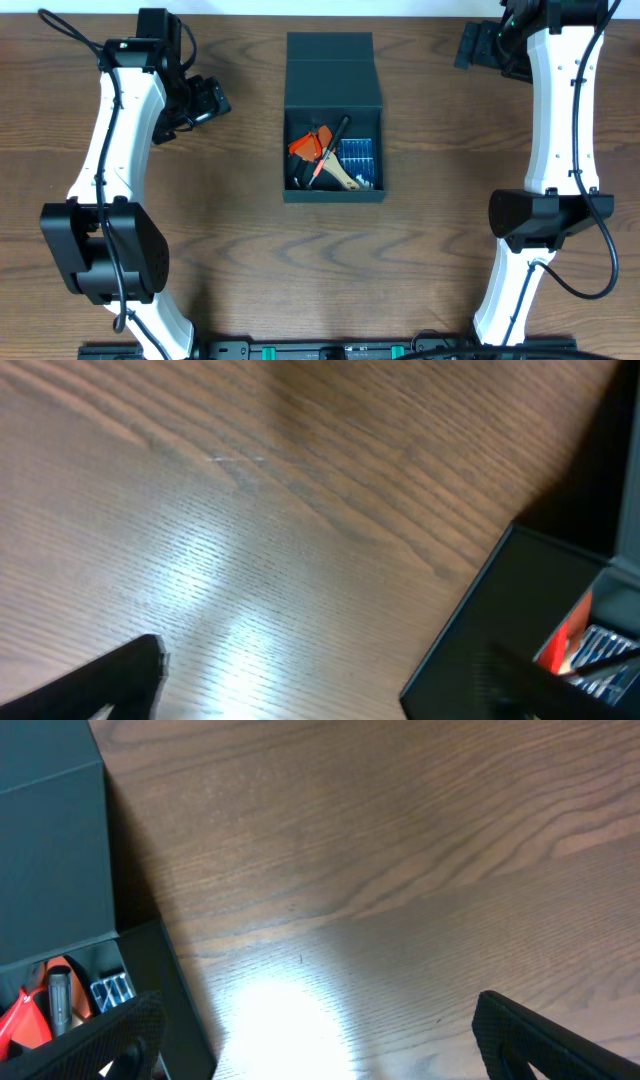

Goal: Pack container
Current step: 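Withdraw the left gripper up and to the left, then move both grippers to the box lid's top corners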

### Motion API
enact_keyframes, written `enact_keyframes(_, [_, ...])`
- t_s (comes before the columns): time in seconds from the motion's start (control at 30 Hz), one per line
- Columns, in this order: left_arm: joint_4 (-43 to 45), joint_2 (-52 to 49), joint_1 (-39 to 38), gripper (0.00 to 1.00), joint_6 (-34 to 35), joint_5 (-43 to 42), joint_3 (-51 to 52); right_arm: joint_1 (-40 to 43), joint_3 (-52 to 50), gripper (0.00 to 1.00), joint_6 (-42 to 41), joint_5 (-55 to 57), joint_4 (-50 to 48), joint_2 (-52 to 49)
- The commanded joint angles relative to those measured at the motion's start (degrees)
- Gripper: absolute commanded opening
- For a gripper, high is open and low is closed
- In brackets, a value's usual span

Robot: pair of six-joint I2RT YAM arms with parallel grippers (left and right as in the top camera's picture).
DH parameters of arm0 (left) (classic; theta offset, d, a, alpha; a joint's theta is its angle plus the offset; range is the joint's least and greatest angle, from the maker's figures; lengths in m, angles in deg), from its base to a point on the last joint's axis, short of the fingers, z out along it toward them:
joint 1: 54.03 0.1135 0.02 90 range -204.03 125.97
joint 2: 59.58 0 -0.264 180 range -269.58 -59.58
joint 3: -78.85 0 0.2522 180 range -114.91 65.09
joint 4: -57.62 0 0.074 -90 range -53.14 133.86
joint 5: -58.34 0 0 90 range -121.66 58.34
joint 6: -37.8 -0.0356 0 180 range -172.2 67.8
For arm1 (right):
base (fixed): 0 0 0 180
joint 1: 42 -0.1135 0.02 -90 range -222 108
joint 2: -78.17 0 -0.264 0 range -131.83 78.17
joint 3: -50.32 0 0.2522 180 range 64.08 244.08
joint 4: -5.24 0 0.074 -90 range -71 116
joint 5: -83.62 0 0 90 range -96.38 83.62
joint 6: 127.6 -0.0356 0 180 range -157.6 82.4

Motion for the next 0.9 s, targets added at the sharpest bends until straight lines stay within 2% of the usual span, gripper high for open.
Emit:
enact_keyframes(0.0, [-0.3, 1.5, 0.2, 0.66, -0.2, -0.8, -0.9, 0.0, 0.8, 0.99, -0.6, 0.6, 0.1, 0.2])
enact_keyframes(0.07, [-0.3, 1.5, 0.2, 0.29, -0.2, -0.8, -0.9, 0.0, 0.8, 0.99, -0.6, 0.6, 0.0, 0.2])
enact_keyframes(0.13, [-0.1, 1.5, 0.2, 0.11, -0.2, -0.7, -0.9, 0.0, 0.8, 0.99, -0.6, 0.7, -0.6, 0.2])
enact_keyframes(0.23, [0.1, 1.5, 0.2, 0.10, -0.1, -0.6, -0.9, 0.0, 0.8, 0.99, -0.5, 0.9, -1.2, 0.2])
enact_keyframes(0.27, [0.0, 1.5, 0.2, 0.06, -0.2, -0.6, -0.9, 0.1, 0.8, 0.99, -0.5, 1.1, -1.0, 0.2])
enact_keyframes(0.3, [-0.3, 1.5, 0.2, 0.06, -0.2, -0.6, -0.9, 0.1, 0.8, 0.99, -0.5, 1.1, -0.4, 0.2])
enact_keyframes(0.33, [-0.4, 1.5, 0.2, 0.06, -0.2, -0.6, -0.9, 0.1, 0.8, 0.95, -0.5, 1.0, 0.1, 0.2])
enact_keyframes(0.37, [-0.5, 1.5, 0.2, 0.06, -0.2, -0.7, -0.9, 0.1, 0.8, 0.80, -0.5, 0.8, 0.7, 0.2])
enact_keyframes(0.4, [-0.3, 1.5, 0.2, 0.06, -0.2, -0.7, -0.9, 0.0, 0.8, 0.44, 1.1, 0.0, 0.7, 0.2])
enact_keyframes(0.43, [0.2, 1.5, 0.2, 0.06, -0.6, -0.8, -0.9, 0.0, 0.8, 0.41, 1.7, -0.4, 0.7, 0.2])
enact_keyframes(0.5, [1.7, 1.5, 0.2, 0.06, -2.6, -0.8, -0.9, -0.2, 0.8, 0.01, 5.2, -2.4, 0.1, 0.2])
enact_keyframes(0.57, [3.7, 1.5, 0.2, 0.06, -4.4, -2.6, -0.9, -0.5, 0.8, 0.01, 7.1, -4.1, -1.5, 0.2])
enact_keyframes(0.7, [11.1, 1.5, 0.2, 0.06, -12.8, -13.1, -0.9, -1.0, 0.8, 0.01, 12.6, -9.2, -7.1, 0.2])
enact_keyframes(0.87, [17.9, 1.3, 0.2, 0.06, -18.6, -25.5, -0.7, -0.9, 0.0, 0.01, 18.4, -17.8, -13.2, -0.4])
